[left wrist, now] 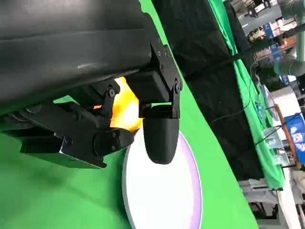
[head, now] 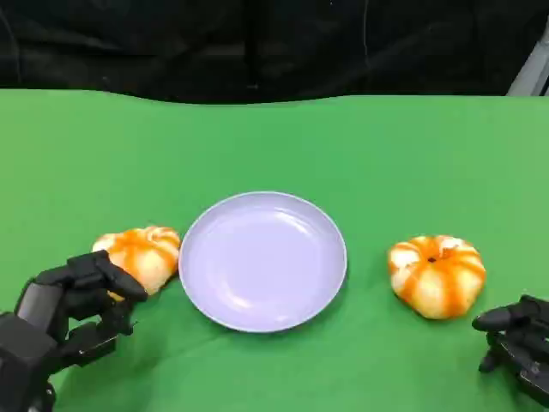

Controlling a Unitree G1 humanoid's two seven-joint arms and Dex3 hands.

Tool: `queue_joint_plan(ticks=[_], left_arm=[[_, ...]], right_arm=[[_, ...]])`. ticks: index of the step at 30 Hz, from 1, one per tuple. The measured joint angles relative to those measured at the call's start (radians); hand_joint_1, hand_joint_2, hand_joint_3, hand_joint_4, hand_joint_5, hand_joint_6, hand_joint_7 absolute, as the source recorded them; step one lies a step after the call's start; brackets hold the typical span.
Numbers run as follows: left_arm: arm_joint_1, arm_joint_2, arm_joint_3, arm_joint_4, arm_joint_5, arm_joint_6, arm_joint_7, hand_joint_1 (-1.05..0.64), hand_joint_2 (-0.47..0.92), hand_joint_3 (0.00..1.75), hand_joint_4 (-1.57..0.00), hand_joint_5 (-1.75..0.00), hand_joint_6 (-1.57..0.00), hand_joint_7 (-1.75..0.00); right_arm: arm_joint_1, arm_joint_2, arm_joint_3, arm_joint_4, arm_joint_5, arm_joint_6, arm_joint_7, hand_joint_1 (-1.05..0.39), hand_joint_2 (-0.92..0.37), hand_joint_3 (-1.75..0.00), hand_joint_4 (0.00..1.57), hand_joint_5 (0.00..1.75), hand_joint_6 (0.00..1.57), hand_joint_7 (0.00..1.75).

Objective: Grasp the bread from the table and place it into the plate.

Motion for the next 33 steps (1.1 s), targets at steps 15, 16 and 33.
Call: queue_joint_plan(ticks=[15, 16, 33], left_arm=[[0.000, -0.009, 0.010, 0.002, -0.043, -0.018, -0.027, 0.12, 0.92, 0.41, -0.74, -1.28, -0.86, -0.95], [0.000, -0.012, 0.014, 0.004, -0.044, -0.042, -0.027, 0.10, 0.92, 0.38, -0.73, -1.23, -0.87, -0.86], [-0.090, -0.027, 0.071, 0.172, -0.097, -0.312, -0.039, -0.47, 0.92, 0.19, -0.78, -0.10, -0.71, 0.00]], right_arm=[[-0.003, 0.000, 0.000, 0.015, -0.005, -0.010, -0.008, -0.05, -0.92, -0.49, 0.63, 1.48, 0.79, 0.83], [-0.004, 0.000, 0.000, 0.015, -0.005, -0.010, -0.011, -0.04, -0.92, -0.49, 0.63, 1.48, 0.79, 0.83], [-0.023, 0.000, 0.001, 0.039, -0.010, -0.013, -0.022, -0.05, -0.92, -0.48, 0.62, 1.52, 0.78, 0.87]])
